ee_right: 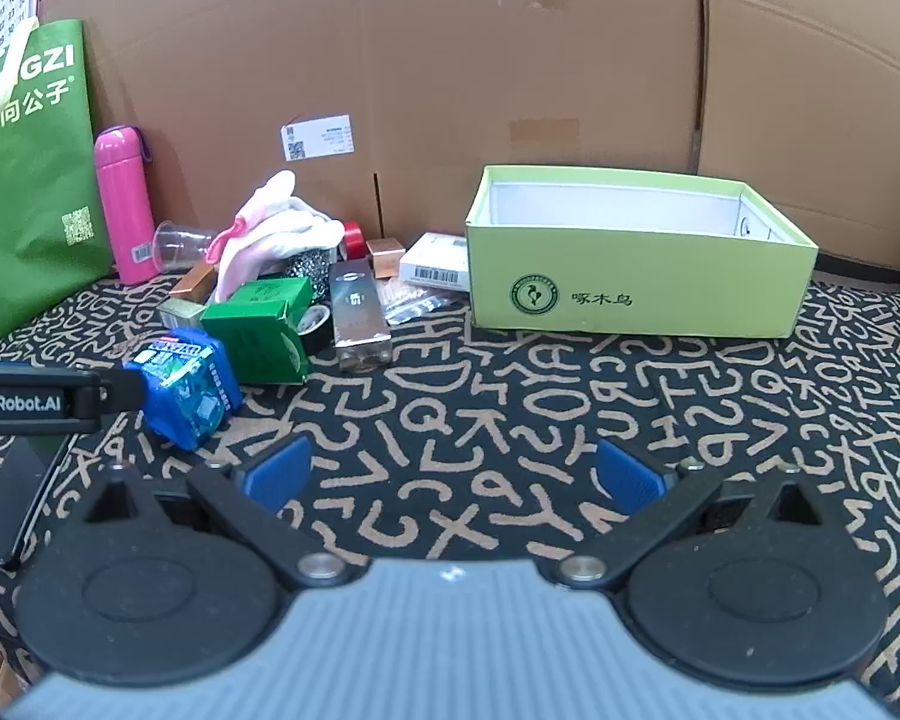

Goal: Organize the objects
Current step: 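Grasp the blue mint tin with the left gripper while the right grasps the silver-blue slim box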

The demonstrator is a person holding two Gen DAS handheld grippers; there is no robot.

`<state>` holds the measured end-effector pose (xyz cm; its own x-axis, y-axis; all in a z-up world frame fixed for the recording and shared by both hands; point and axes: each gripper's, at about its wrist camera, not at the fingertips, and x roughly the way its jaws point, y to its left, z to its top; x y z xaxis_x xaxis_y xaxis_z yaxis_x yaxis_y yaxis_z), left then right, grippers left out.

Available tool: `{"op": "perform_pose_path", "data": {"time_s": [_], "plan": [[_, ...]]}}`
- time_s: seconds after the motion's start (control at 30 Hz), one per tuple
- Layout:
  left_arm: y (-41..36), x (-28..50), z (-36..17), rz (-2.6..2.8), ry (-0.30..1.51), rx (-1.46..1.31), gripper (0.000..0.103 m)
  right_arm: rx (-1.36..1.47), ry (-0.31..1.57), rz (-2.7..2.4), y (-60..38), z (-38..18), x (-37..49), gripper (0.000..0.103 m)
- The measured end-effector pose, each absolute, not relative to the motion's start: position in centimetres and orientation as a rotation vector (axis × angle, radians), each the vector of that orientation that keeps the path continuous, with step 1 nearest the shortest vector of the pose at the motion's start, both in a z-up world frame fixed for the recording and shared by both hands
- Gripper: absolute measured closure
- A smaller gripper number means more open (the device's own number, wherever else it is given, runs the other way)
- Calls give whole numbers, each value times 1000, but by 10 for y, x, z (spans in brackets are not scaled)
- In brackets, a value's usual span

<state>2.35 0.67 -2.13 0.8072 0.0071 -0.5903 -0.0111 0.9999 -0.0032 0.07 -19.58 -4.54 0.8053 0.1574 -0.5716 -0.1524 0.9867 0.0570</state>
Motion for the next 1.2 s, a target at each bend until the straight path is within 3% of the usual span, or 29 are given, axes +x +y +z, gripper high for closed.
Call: {"op": "perform_pose_path", "data": {"time_s": [0.4, 0.57, 0.67, 0.83, 0.97, 1.03, 1.07, 1.2], "plan": [[12, 41, -30, 6, 672, -23, 0, 11, 642, 178, -192, -54, 18, 0], [27, 47, -40, -4, 681, -63, 0, 81, 568, 247, -198, -59, 25, 0], [33, 51, -45, -37, 684, -84, 0, 116, 630, 318, -200, -66, 42, 0], [32, 64, -47, -111, 694, -109, 1, -13, 643, 341, -185, -75, 70, 0], [26, 79, -48, -184, 696, -108, 15, -128, 625, 350, -173, -81, 100, 0], [26, 86, -51, -201, 702, -109, 36, -145, 619, 376, -167, -84, 117, 1], [27, 89, -53, -195, 712, -112, 40, -149, 613, 391, -163, -85, 125, 4], [37, 96, -55, -216, 710, -157, 41, -156, 612, 438, -146, -90, 153, 17]]}}
